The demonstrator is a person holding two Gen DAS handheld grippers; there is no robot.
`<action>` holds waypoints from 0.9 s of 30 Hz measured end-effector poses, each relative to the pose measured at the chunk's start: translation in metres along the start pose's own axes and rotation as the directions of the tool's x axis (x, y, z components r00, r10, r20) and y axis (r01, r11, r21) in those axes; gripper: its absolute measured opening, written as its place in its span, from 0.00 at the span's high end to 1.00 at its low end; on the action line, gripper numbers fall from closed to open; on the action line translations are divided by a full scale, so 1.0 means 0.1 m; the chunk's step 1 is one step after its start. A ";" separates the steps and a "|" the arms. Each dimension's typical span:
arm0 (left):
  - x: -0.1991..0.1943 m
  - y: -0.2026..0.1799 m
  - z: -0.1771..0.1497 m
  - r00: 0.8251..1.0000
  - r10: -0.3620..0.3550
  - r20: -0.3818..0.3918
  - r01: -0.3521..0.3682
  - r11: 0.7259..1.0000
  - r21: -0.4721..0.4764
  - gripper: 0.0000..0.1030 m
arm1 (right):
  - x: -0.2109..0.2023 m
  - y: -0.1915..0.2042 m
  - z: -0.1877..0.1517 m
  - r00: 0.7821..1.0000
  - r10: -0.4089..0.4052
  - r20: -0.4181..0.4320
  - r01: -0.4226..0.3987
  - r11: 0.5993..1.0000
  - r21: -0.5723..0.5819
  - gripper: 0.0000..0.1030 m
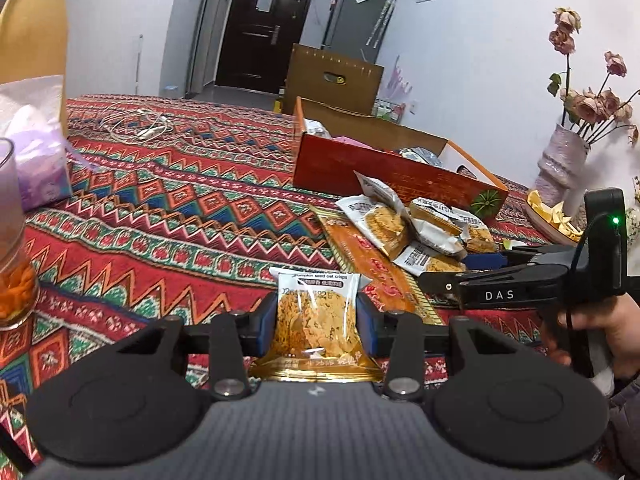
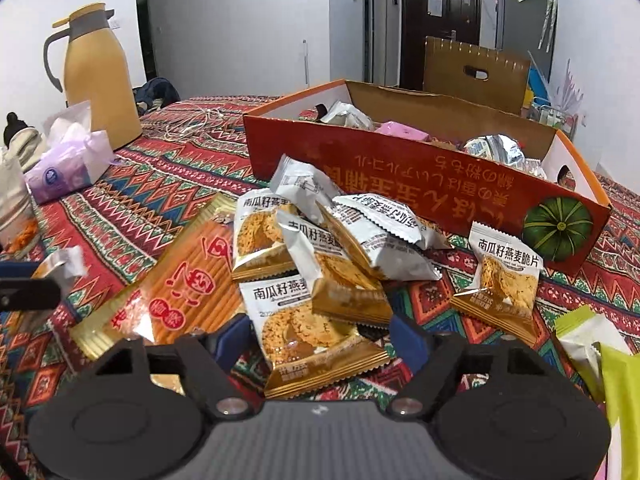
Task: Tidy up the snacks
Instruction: 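Grasp oat-cracker packet with left gripper while right grasps another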
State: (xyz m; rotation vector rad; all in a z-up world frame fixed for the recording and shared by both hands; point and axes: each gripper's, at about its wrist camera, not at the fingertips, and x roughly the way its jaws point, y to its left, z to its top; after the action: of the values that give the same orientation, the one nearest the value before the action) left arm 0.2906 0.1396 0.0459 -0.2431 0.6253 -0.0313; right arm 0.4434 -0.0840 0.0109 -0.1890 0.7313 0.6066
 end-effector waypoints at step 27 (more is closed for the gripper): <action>-0.47 -0.80 -0.49 0.999 -0.042 -0.018 0.044 0.995 0.095 0.60 | -1.41 0.26 -1.24 0.994 -0.103 0.023 0.100 0.992 0.081 0.61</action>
State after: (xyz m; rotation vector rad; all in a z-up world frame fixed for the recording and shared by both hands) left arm 0.2271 0.0560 0.0538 -0.1643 0.6324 -0.1043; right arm 0.2755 -0.1718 0.0164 -0.1435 0.7139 0.4816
